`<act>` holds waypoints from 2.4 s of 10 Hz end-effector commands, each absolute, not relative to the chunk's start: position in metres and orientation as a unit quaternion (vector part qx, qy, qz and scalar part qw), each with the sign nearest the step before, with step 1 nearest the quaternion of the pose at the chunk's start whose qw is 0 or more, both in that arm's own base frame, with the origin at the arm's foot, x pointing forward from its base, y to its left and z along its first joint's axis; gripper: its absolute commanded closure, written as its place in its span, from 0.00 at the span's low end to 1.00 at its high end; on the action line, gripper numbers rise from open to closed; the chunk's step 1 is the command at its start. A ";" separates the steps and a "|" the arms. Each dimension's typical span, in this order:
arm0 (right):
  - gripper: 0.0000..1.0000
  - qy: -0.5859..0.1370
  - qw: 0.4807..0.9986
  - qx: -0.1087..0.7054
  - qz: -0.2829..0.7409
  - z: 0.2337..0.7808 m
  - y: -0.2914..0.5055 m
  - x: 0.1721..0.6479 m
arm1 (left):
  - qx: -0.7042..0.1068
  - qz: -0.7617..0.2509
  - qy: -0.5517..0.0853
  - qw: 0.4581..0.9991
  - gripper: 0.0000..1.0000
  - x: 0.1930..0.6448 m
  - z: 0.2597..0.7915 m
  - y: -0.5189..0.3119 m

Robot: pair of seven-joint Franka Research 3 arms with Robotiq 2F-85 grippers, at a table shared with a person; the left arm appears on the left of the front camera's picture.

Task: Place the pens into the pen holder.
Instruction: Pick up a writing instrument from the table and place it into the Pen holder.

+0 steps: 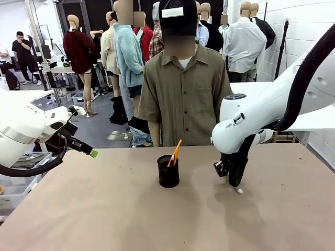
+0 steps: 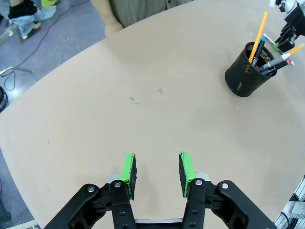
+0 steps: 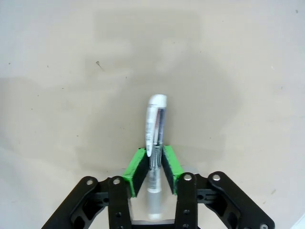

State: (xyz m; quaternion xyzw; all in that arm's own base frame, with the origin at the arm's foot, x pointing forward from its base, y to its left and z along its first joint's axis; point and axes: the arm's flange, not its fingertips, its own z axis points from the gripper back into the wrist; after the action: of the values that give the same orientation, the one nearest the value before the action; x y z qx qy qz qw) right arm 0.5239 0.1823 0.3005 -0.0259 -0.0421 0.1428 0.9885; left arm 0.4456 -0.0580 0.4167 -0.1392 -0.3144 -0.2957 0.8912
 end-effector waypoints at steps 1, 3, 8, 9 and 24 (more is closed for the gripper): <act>1.00 -0.019 0.990 -0.038 0.136 0.295 0.189 0.518 | -0.135 -0.297 -0.319 0.890 0.51 0.447 0.417 -0.059; 1.00 -0.010 0.988 -0.072 0.138 0.302 0.196 0.515 | -0.135 -0.297 -0.319 0.890 0.51 0.447 0.417 -0.059; 1.00 -0.056 0.981 -0.037 0.181 0.338 0.188 0.489 | -0.135 -0.297 -0.319 0.890 0.51 0.447 0.417 -0.059; 1.00 -0.078 0.974 -0.011 0.211 0.352 0.183 0.478 | -0.135 -0.297 -0.319 0.890 0.51 0.447 0.417 -0.059; 1.00 -0.325 0.680 0.296 0.587 0.444 0.198 0.439 | -0.135 -0.297 -0.319 0.890 0.51 0.447 0.417 -0.059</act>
State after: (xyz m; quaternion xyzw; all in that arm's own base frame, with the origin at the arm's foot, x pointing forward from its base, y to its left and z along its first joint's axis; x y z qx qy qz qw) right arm 0.4425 0.1962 0.4376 0.3058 -0.3365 0.5891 0.6680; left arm 0.4457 -0.0581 0.4164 -0.1392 -0.3142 -0.2958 0.8913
